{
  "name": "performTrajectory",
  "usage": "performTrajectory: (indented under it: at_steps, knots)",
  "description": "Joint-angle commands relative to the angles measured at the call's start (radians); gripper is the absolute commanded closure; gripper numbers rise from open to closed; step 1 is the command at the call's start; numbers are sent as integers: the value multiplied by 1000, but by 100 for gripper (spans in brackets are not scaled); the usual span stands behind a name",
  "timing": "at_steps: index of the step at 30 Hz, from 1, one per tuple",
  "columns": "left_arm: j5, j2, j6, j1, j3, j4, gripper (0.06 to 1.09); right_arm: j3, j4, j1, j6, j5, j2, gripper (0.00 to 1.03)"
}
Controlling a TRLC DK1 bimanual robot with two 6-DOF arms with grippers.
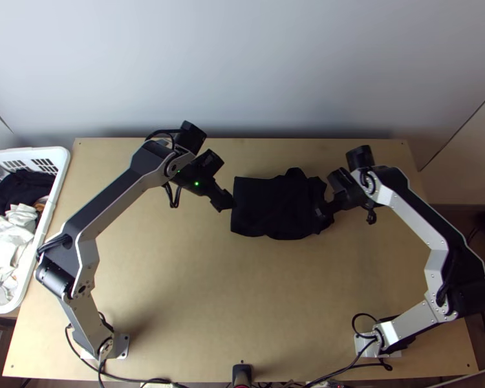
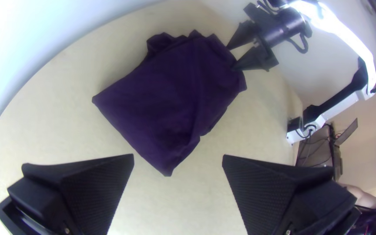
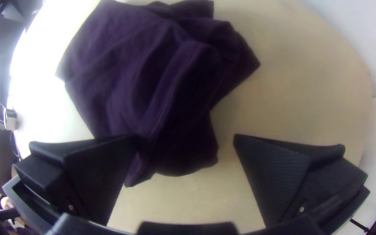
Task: Fold the t-shirt
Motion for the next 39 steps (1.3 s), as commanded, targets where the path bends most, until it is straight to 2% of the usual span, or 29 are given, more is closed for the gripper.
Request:
performTrajectory:
  at_steps: [1, 6, 12, 18, 24, 30, 39]
  knots:
    - [-1, -57, 1, 6, -15, -27, 10, -9, 11, -63, -16, -2, -83, 3]
    - [-4, -152, 7, 39, -86, -44, 10, 123, -1, 86, 36, 0, -98, 3]
    - [-12, -296, 10, 102, -220, -56, 10, 266, -9, 293, 65, 0, 34, 3]
    - [-26, -432, 13, 167, -358, -64, 10, 353, -7, 377, 68, -2, 208, 3]
    - [-36, -528, 13, 222, -462, -75, 10, 461, -6, 406, 77, -2, 362, 3]
    - [-43, -577, 13, 249, -519, -81, 10, 405, -1, 391, 77, 0, 417, 3]
    - [-44, -610, 13, 271, -559, -81, 10, 336, 40, 274, 56, 0, 445, 3]
